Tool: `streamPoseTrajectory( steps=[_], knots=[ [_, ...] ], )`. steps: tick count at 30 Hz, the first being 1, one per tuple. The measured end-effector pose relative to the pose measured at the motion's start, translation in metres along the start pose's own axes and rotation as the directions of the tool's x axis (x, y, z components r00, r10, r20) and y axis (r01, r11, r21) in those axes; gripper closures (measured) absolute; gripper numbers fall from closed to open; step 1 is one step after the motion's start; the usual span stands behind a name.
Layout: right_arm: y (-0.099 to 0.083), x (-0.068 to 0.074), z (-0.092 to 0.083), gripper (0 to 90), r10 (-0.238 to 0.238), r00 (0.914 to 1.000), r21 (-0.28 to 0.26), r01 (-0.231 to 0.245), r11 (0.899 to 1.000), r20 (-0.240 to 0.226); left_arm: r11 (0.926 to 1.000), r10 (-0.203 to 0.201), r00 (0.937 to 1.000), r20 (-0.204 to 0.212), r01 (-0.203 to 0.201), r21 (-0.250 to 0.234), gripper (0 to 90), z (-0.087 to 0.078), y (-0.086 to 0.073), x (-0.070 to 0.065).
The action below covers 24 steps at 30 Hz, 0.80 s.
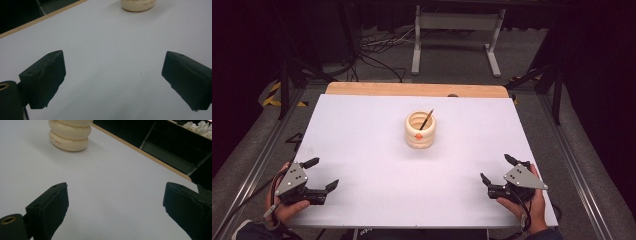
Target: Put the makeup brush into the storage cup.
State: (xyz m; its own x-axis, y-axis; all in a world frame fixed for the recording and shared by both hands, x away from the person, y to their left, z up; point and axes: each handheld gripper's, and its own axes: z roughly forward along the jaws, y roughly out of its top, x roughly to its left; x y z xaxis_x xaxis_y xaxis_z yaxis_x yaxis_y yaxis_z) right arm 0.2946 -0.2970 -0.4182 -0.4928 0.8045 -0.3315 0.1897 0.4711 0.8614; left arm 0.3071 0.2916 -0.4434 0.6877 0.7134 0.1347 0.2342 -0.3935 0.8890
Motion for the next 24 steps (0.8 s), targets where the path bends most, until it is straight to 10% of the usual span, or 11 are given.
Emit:
streamPoseTrajectory(
  steps=[24],
  knots=[
    [-0.0005,-0.0018,0.0003,7.3,0.008,1.0,-0.003,-0.008,1.0,0.002,0.9999,-0.002,0.9997,0.023,0.002,0.017,6.7,0.0041,0.0019,-0.0011]
  ],
)
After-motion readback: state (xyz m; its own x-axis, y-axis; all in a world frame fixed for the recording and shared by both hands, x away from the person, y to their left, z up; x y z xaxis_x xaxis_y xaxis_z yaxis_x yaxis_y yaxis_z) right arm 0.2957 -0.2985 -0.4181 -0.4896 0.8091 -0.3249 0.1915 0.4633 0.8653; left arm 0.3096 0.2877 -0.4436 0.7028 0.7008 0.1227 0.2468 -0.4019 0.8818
